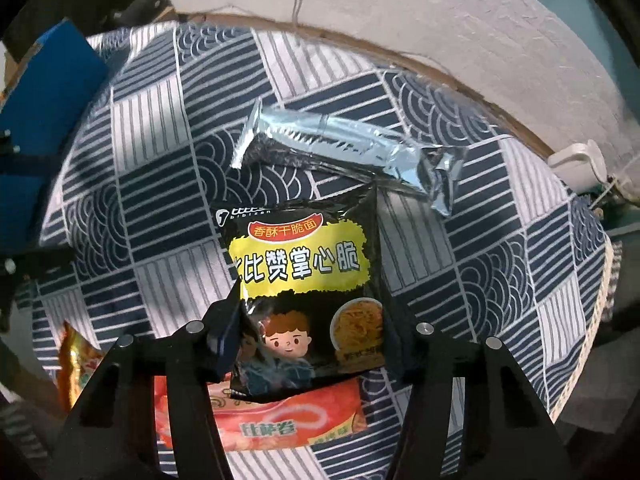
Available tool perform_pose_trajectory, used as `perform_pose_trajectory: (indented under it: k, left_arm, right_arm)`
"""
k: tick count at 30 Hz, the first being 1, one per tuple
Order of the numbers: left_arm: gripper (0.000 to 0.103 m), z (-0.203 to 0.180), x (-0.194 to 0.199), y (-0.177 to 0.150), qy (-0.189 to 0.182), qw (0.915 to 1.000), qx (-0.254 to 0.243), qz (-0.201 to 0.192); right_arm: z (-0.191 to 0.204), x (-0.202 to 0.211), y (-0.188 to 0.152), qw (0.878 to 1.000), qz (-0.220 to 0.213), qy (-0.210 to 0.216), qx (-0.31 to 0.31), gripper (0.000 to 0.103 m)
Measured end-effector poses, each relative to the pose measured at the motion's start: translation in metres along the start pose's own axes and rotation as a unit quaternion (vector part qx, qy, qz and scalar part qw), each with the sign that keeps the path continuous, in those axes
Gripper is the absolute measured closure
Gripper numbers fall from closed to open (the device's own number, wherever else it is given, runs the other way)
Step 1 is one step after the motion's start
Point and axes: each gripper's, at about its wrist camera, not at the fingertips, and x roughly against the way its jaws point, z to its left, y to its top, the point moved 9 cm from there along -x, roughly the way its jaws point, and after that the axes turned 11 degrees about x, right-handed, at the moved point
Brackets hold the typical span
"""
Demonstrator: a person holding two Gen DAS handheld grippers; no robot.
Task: Organize snacks
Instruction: 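Grasp the orange-and-yellow chip bag with the left tool while the right tool grasps the black-and-yellow bag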
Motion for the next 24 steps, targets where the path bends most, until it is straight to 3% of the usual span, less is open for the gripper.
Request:
perform_pose_trajectory:
  k: [10,16,24]
  left_arm:
    - [0.023,-0.032,0.01,-0.024,-0.015,0.9996,-0.023,-0.002]
    - [0.022,-0.051,0.006,-0.045,-0.02,0.9993,-0.032,0.008]
    - [0.022,-0.067,-0.005,-0.061,-0.043,0.9985,-0.01,0.033]
  right_arm:
    - [0.008,0.049,-0.022,0.997,-0.054,0.001,-0.054,0.046]
    - [0.018,0.06,-0.031,0.996,-0.063,0.009,-0.064,0.046]
    - [0.017,0.065,-0.067,0.994,-0.059,0.014,-0.091,0.046]
